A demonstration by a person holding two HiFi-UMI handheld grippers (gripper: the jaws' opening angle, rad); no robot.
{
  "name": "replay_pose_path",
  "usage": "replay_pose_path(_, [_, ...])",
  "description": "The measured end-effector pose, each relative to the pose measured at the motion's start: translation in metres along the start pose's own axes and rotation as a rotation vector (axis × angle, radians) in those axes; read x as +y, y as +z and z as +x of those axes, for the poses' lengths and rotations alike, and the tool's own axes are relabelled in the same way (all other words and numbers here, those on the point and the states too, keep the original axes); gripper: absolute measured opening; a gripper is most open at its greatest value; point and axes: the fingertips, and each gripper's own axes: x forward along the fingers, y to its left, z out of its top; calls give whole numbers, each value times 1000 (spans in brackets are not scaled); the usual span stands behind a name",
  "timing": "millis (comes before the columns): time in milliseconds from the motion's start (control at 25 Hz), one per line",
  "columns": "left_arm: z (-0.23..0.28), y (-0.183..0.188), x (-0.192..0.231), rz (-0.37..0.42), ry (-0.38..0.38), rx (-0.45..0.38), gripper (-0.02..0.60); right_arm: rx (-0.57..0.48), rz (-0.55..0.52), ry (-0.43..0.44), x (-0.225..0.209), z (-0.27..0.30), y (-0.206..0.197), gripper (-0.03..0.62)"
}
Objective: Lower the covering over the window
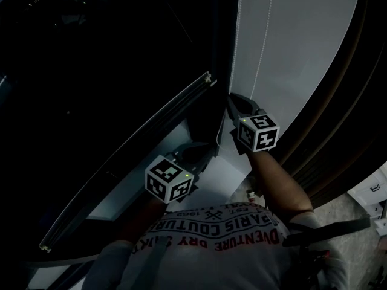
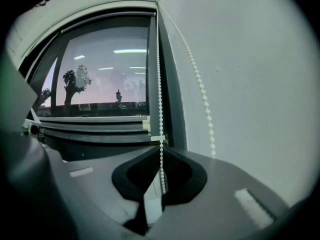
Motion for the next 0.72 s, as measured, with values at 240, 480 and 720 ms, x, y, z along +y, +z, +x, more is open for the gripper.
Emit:
replay_pose_path(240, [2,1,-7,-11,-13,-6,2,16,15,144,18,-32,-9,14])
replay_pose_path(480, [2,5,-16,-11,-28,-25,2,30,-38,200,34,-70,-20,12])
replay_pose_path(720, [0,12,-30,40,-75,-67,3,21,-86,279,59,-103,-25,12])
